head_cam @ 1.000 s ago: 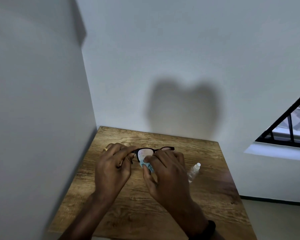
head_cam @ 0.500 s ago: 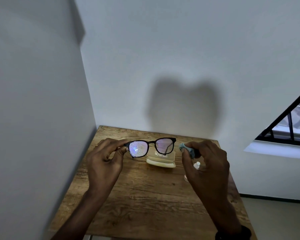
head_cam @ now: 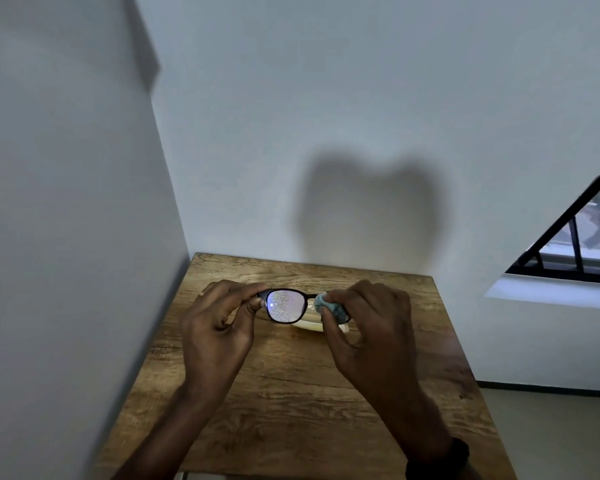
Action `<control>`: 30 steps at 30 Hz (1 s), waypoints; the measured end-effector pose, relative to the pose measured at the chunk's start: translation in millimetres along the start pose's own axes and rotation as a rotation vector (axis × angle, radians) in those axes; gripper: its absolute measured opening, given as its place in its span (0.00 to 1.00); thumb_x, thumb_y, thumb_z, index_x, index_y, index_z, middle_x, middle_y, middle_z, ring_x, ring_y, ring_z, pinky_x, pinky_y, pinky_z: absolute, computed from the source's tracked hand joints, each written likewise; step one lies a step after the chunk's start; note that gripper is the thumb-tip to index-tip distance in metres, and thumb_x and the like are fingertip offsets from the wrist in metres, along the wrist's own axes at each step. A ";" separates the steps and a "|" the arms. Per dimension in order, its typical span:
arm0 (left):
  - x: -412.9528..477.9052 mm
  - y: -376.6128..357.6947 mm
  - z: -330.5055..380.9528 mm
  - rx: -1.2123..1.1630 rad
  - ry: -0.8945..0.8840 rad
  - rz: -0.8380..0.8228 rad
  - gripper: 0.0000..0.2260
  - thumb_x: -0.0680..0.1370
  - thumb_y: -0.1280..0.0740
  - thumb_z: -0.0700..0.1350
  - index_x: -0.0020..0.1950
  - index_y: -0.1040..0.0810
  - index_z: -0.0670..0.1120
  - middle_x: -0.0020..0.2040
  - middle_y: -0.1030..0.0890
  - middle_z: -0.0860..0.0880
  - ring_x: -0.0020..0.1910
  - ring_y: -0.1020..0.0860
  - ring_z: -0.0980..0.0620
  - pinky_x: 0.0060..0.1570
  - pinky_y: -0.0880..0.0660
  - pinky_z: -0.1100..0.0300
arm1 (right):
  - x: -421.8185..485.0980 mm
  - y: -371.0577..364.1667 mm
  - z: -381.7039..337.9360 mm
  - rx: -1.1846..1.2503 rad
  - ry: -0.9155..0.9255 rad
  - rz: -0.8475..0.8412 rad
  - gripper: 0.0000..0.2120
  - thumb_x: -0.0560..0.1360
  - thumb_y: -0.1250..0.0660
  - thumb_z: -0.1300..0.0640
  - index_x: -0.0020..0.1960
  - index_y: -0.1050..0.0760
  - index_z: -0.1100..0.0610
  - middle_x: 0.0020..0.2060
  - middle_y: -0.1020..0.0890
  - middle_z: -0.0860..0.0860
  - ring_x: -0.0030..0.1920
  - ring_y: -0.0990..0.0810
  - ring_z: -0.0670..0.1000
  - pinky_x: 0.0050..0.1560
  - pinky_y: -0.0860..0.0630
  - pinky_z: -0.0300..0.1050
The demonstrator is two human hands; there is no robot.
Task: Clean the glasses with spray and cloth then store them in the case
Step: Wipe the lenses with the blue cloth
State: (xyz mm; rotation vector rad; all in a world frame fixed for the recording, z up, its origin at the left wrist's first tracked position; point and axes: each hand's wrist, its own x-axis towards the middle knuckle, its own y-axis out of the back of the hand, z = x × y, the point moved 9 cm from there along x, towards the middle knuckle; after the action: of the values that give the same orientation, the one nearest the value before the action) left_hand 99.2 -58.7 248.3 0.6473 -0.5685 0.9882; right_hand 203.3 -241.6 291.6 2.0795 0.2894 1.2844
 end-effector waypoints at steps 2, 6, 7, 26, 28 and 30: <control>0.8 1.5 -2.5 0.002 0.008 -0.003 0.07 0.75 0.27 0.38 0.51 0.12 0.43 0.43 0.15 0.51 0.44 0.16 0.51 0.40 0.22 0.55 | -7.5 -3.8 -0.6 -0.002 0.019 -0.042 0.07 0.73 0.29 0.53 0.49 0.17 0.54 0.43 0.17 0.46 0.46 0.22 0.46 0.53 0.31 0.48; 1.5 4.7 -5.3 -0.009 0.038 0.005 0.07 0.75 0.27 0.39 0.51 0.12 0.44 0.44 0.15 0.51 0.44 0.16 0.51 0.41 0.21 0.54 | -16.0 -3.6 19.9 -0.037 -0.065 -0.061 0.07 0.74 0.29 0.53 0.50 0.18 0.54 0.43 0.17 0.46 0.45 0.20 0.48 0.51 0.27 0.53; 1.4 4.6 -6.2 -0.018 0.053 0.010 0.07 0.75 0.27 0.39 0.51 0.12 0.45 0.44 0.15 0.52 0.44 0.16 0.51 0.41 0.21 0.54 | -15.8 0.4 26.9 -0.008 -0.111 -0.041 0.07 0.74 0.28 0.54 0.51 0.18 0.54 0.43 0.17 0.46 0.45 0.20 0.47 0.49 0.25 0.53; -1.1 -17.4 10.3 -0.113 0.111 -0.066 0.08 0.74 0.25 0.37 0.52 0.12 0.45 0.44 0.15 0.54 0.45 0.17 0.58 0.44 0.22 0.63 | -40.4 -129.6 12.0 1.911 -1.021 -0.188 0.23 0.55 0.14 0.57 0.48 0.15 0.58 0.41 0.18 0.57 0.32 0.22 0.48 0.35 0.29 0.42; 2.1 -15.4 17.9 -0.041 0.046 -0.084 0.08 0.73 0.25 0.37 0.51 0.12 0.44 0.43 0.16 0.53 0.44 0.18 0.58 0.42 0.23 0.63 | -40.2 -133.9 14.3 1.926 -0.993 -0.192 0.22 0.55 0.15 0.58 0.47 0.16 0.57 0.40 0.17 0.55 0.33 0.23 0.49 0.34 0.31 0.42; 3.5 -14.5 23.8 0.029 -0.015 -0.101 0.09 0.73 0.25 0.35 0.51 0.12 0.43 0.42 0.16 0.52 0.43 0.18 0.56 0.41 0.23 0.63 | -40.5 -136.7 16.2 1.913 -0.973 -0.202 0.20 0.55 0.15 0.57 0.45 0.16 0.57 0.40 0.17 0.55 0.33 0.23 0.49 0.34 0.32 0.42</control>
State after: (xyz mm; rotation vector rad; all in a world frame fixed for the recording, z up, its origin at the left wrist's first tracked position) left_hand 110.2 -79.5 263.5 0.7026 -0.5303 0.8991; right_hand 218.1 -166.0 170.5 3.4943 1.5686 -0.8394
